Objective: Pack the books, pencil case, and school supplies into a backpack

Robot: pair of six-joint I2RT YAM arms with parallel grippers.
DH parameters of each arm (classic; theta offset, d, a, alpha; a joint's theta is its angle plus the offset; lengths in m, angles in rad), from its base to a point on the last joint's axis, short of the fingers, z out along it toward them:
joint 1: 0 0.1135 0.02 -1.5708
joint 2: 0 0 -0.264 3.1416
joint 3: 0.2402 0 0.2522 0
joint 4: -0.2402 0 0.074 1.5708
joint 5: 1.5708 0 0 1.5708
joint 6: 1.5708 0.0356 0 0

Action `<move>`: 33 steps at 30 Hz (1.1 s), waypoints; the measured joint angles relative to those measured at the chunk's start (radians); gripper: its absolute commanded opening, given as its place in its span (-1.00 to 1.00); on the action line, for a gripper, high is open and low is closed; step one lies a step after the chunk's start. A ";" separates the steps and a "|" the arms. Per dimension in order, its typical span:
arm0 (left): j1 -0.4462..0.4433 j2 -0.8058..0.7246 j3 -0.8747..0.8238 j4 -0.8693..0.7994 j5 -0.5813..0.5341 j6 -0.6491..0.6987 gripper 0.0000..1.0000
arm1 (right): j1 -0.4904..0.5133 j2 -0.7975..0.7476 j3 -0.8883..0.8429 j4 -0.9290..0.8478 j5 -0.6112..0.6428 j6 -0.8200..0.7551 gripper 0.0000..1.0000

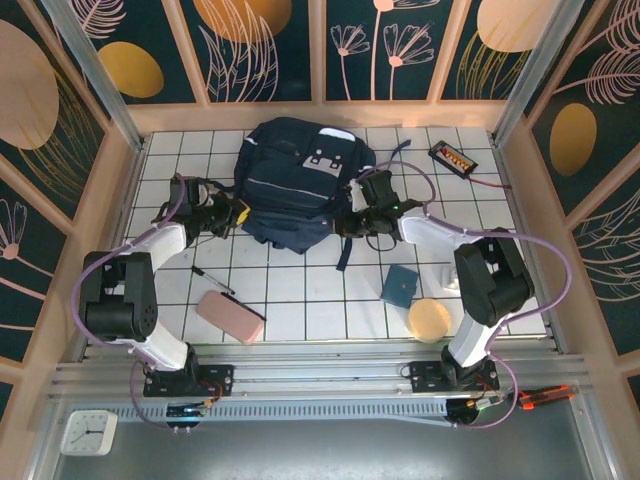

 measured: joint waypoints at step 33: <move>0.085 -0.030 -0.019 -0.046 0.008 0.092 0.48 | -0.072 0.193 0.116 0.039 0.040 -0.426 0.33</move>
